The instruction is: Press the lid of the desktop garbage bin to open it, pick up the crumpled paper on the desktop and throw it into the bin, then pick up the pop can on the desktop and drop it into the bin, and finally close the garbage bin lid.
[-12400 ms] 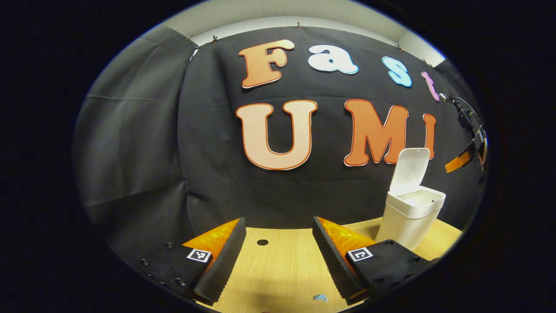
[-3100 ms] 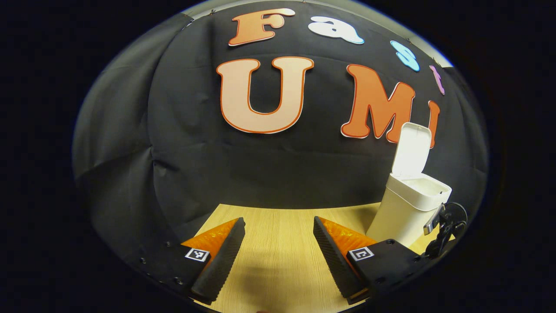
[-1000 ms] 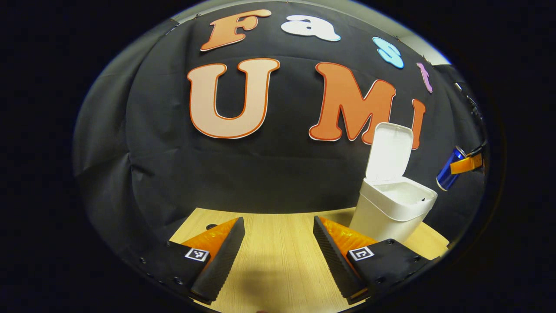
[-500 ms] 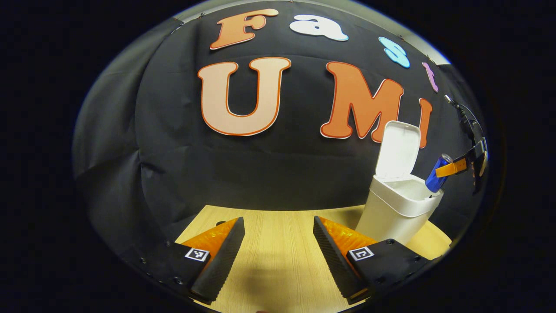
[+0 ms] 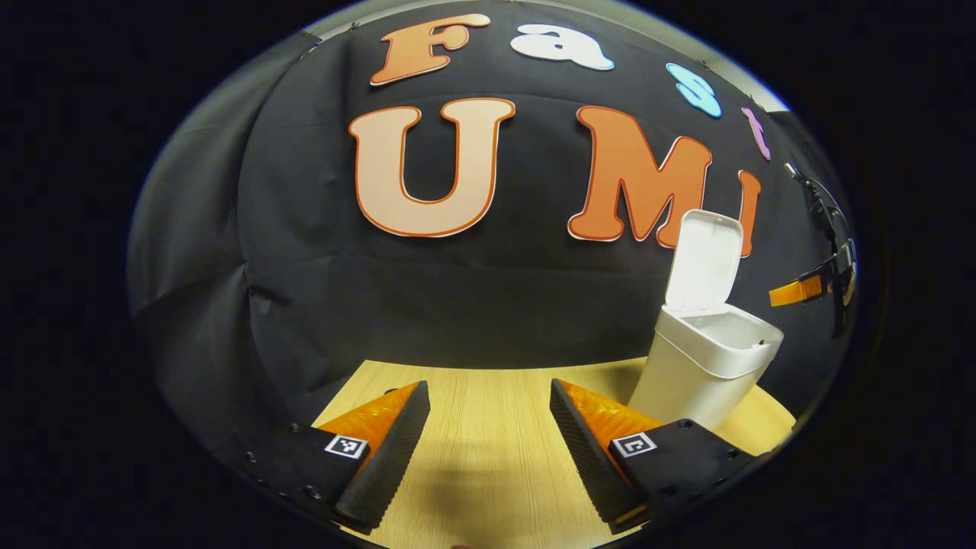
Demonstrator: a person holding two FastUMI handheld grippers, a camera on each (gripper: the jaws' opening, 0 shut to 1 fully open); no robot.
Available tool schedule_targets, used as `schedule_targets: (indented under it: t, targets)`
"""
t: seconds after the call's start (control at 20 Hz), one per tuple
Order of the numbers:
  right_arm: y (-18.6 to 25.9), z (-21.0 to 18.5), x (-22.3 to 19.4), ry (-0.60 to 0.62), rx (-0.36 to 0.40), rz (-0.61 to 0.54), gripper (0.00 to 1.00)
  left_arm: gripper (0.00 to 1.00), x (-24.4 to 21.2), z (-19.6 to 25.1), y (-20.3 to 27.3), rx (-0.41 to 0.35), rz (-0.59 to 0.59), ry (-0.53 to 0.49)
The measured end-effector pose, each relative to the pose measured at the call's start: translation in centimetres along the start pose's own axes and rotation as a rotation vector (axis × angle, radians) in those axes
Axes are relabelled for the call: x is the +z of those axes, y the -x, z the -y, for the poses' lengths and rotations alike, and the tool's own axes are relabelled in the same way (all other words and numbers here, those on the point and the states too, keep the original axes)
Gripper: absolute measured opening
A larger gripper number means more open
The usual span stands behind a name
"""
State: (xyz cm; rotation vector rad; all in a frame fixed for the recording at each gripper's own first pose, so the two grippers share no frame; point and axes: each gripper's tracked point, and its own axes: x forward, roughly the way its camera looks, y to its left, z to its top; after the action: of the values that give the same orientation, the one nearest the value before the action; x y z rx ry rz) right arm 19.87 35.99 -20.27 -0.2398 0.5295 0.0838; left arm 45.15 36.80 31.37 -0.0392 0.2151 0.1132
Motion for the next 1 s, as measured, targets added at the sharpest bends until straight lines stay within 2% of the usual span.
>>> schedule_targets:
  t: [0.1,0.2,0.35,0.45,0.6,0.85,1.0]
  targets:
    - [0.5,0.4,0.1,-0.008,-0.007,-0.013,0.99,1.0,0.2,0.2,0.0,-0.008,0.0,-0.003]
    - [1.1,0.2,0.7,-0.048,0.02,-0.02,0.99,1.0,0.2,0.4,-0.1,-0.013,0.005,-0.009]
    - [1.5,1.1,2.5,-0.055,-0.009,-0.008,0.99,1.0,0.6,0.4,-0.1,-0.014,0.011,-0.016]
    - [2.3,1.1,3.9,-0.075,0.0,-0.007,0.99,1.0,0.7,0.4,-0.1,-0.017,0.014,-0.013]
    - [3.3,1.1,7.2,-0.079,0.018,-0.001,0.99,1.0,0.6,0.2,-0.1,-0.016,0.014,-0.012]
    - [3.8,1.7,13.9,-0.004,0.007,0.008,0.99,1.0,0.5,-0.1,-0.1,-0.013,0.013,-0.008]
    - [3.4,0.6,16.8,0.009,0.034,-0.014,0.99,1.0,0.4,-0.6,0.0,-0.004,0.012,-0.003]
